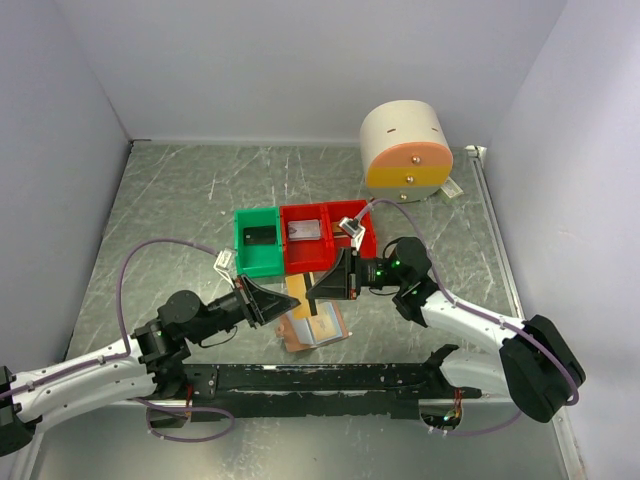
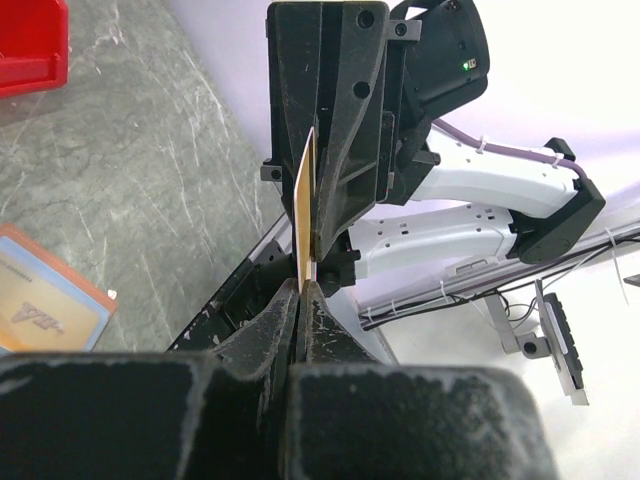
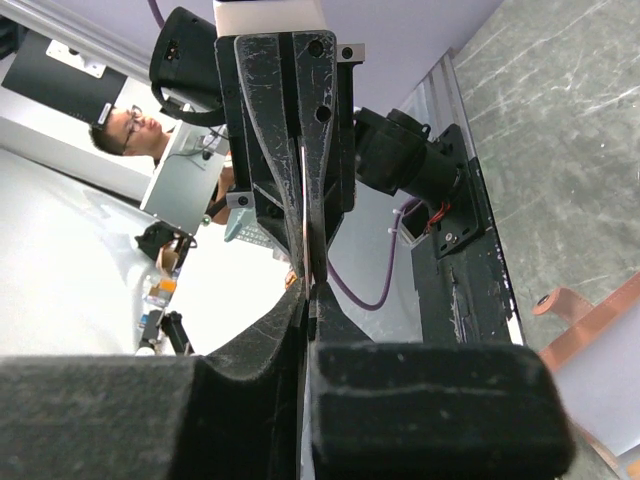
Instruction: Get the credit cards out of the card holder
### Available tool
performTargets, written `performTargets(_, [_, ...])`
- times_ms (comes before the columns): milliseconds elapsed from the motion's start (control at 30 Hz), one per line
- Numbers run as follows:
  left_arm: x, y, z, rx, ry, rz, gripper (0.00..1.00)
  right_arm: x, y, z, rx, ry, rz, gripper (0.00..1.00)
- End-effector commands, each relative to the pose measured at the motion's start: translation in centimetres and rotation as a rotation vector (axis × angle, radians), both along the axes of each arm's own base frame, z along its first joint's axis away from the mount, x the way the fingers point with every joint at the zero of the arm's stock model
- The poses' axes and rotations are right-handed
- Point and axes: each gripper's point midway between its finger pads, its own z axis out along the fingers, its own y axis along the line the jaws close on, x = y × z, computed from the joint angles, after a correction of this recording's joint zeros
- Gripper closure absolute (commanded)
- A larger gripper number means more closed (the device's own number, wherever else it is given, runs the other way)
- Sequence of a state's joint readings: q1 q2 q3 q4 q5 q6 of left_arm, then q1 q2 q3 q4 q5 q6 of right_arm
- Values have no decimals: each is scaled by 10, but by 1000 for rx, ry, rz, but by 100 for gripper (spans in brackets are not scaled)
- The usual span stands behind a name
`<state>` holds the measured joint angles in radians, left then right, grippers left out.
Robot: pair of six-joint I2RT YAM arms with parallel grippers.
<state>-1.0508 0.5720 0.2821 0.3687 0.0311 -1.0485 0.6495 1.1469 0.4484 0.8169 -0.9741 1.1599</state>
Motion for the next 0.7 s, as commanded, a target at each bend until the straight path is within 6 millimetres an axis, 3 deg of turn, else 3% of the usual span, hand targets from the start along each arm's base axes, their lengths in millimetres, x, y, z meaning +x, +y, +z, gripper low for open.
performTargets(0, [-2, 0, 2, -8, -10, -9, 93, -7, -2, 12, 39, -45, 27, 100])
performTargets(233, [-3, -2, 0, 1, -2, -17, 92, -5, -1, 12, 33, -55, 22, 100])
performTargets(667, [-3, -5, -4, 19, 17, -29, 76, -2, 0, 12, 24, -60, 2, 100])
